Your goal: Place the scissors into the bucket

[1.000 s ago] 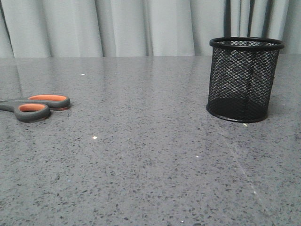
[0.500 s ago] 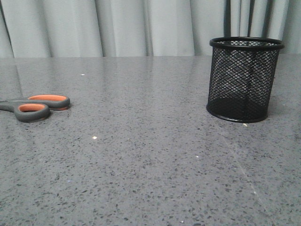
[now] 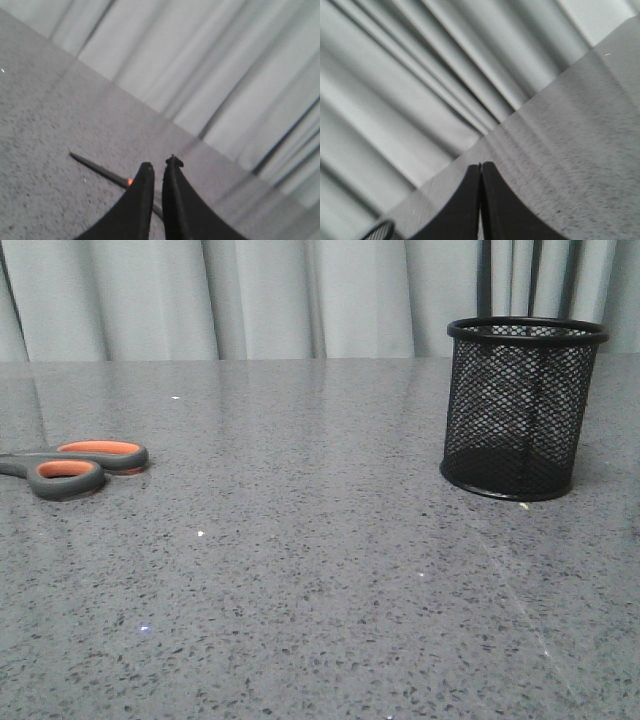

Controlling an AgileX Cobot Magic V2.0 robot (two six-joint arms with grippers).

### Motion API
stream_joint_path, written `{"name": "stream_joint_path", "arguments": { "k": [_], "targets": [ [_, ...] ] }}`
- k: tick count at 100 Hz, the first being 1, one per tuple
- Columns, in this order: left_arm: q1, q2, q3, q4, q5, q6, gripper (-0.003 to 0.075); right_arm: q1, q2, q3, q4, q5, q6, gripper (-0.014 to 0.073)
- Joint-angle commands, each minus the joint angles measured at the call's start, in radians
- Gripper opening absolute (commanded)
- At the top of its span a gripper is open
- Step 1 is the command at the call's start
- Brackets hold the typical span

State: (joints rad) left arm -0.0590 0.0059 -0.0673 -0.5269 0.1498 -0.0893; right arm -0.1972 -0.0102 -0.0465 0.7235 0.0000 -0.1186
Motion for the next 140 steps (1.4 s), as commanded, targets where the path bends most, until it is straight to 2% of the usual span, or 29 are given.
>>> {"name": "stream_joint_path", "arguments": {
  "k": [1,20,31,45,52,59,69,74,81,92,102,112,132,140],
  "targets": [
    [0.002,0.063,-0.125,0.097,0.096,0.010,0.0013,0.019,0.029,-0.121,-0.130,0.086,-0.012,-0.0045],
    [-0.006,0.280,-0.346,0.136,0.222,0.273,0.0013,0.079,0.194,-0.349,-0.339,0.397,-0.022,-0.0045],
    [-0.037,0.402,-0.476,0.134,0.327,0.387,0.0013,0.100,0.282,-0.448,-0.359,0.588,-0.056,-0.0045],
    [-0.108,0.553,-0.622,0.134,0.493,0.602,0.0030,0.123,0.342,-0.535,-0.357,0.731,-0.159,-0.0045],
    [-0.146,0.619,-0.683,0.140,0.562,0.703,0.0083,0.140,0.345,-0.555,-0.357,0.742,-0.178,-0.0045],
    [-0.175,0.682,-0.740,0.151,0.624,0.803,0.0169,0.158,0.345,-0.574,-0.355,0.746,-0.183,-0.0044],
    [-0.204,0.773,-0.817,0.221,0.690,0.924,0.0336,0.172,0.345,-0.588,-0.353,0.752,-0.187,-0.0032],
    [-0.219,0.812,-0.847,0.282,0.702,0.938,0.0390,0.177,0.345,-0.588,-0.353,0.756,-0.187,0.0008],
    [-0.250,0.866,-0.885,0.380,0.726,0.940,0.0403,0.183,0.345,-0.588,-0.353,0.762,-0.190,0.0127],
    [-0.324,0.956,-0.938,0.507,0.798,0.979,0.0400,0.190,0.345,-0.588,-0.353,0.748,-0.192,0.0423],
    [-0.401,1.041,-0.968,0.598,0.832,1.048,0.0400,0.194,0.345,-0.588,-0.351,0.731,-0.192,0.0589],
    [-0.440,1.130,-1.002,0.620,0.850,1.053,0.0400,0.210,0.345,-0.588,-0.353,0.718,-0.192,0.0617],
    [-0.430,1.296,-1.060,0.601,0.853,1.079,0.0400,0.244,0.345,-0.588,-0.353,0.706,-0.192,0.0615],
    [-0.408,1.342,-1.070,0.576,0.860,1.133,0.0400,0.250,0.345,-0.588,-0.353,0.706,-0.192,0.0615]
  ]
}}
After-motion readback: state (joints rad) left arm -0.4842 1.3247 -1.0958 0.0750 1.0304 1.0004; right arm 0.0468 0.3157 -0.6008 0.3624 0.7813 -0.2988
